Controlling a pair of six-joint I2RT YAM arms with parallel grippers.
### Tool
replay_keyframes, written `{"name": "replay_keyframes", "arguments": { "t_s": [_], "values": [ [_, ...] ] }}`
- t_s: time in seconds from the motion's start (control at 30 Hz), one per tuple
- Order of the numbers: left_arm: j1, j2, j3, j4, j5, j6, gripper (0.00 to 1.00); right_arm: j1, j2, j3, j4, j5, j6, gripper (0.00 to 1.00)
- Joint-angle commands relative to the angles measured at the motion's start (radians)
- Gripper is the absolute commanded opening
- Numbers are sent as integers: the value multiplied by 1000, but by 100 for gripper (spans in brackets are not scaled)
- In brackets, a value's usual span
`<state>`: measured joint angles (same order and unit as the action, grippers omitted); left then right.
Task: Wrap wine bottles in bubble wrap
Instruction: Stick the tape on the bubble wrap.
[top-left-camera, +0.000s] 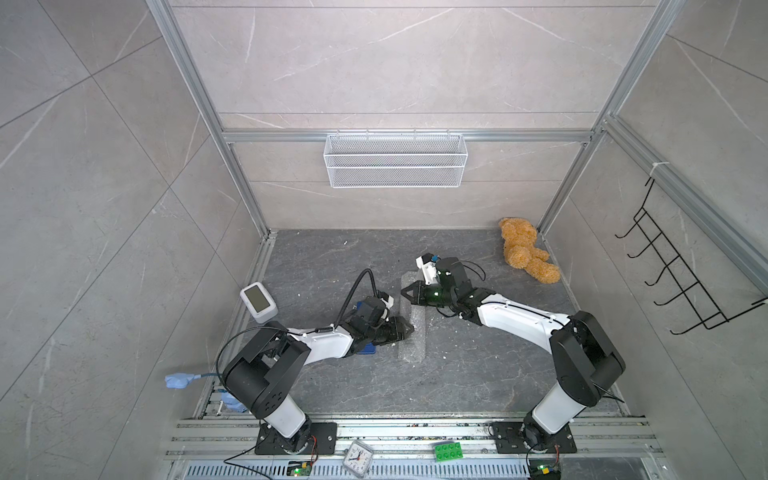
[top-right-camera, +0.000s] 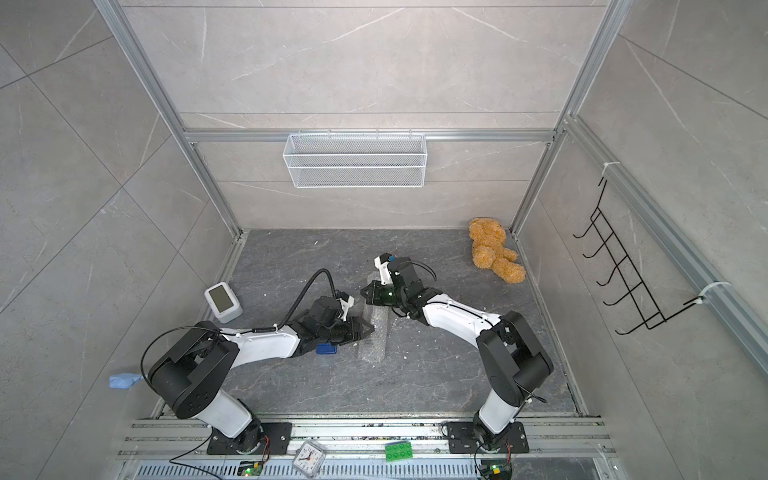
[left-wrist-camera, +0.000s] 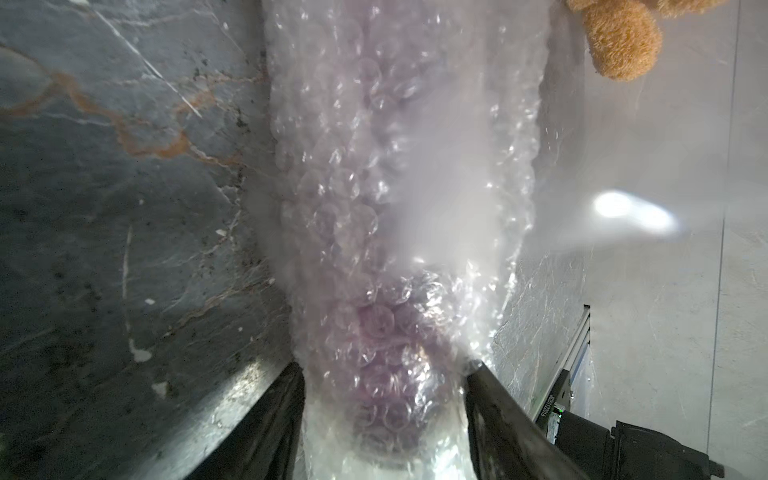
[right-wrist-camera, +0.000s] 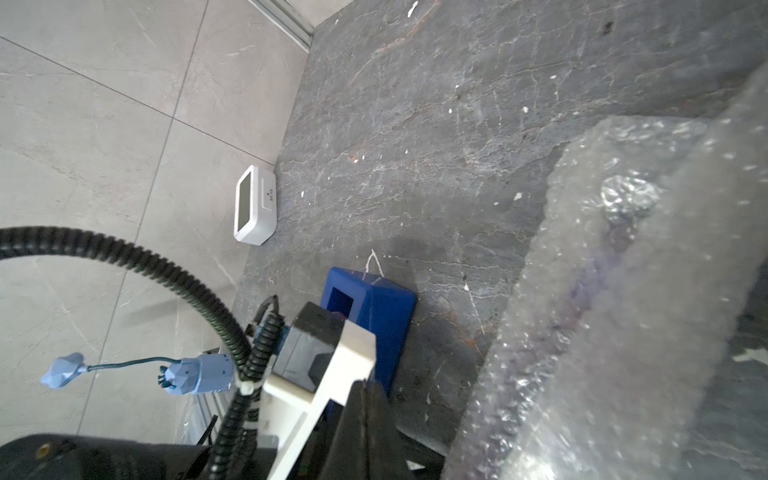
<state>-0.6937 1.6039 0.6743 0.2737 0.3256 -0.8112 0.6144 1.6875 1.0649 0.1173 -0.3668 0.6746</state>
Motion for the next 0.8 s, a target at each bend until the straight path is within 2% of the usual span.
{"name": "replay_keyframes", "arguments": {
  "t_s": [0.0, 0.37, 0.77],
  "values": [
    [3, -2, -33, -77, -15, -10, 60, 9, 22, -5, 10, 87, 11, 0],
    [3, -1, -52, -66, -16, -20, 59, 29, 21, -33, -55, 221, -35, 0],
    [3, -9, -58, -80, -19, -19, 58, 73, 48, 5, -129, 313, -85, 0]
  ]
}}
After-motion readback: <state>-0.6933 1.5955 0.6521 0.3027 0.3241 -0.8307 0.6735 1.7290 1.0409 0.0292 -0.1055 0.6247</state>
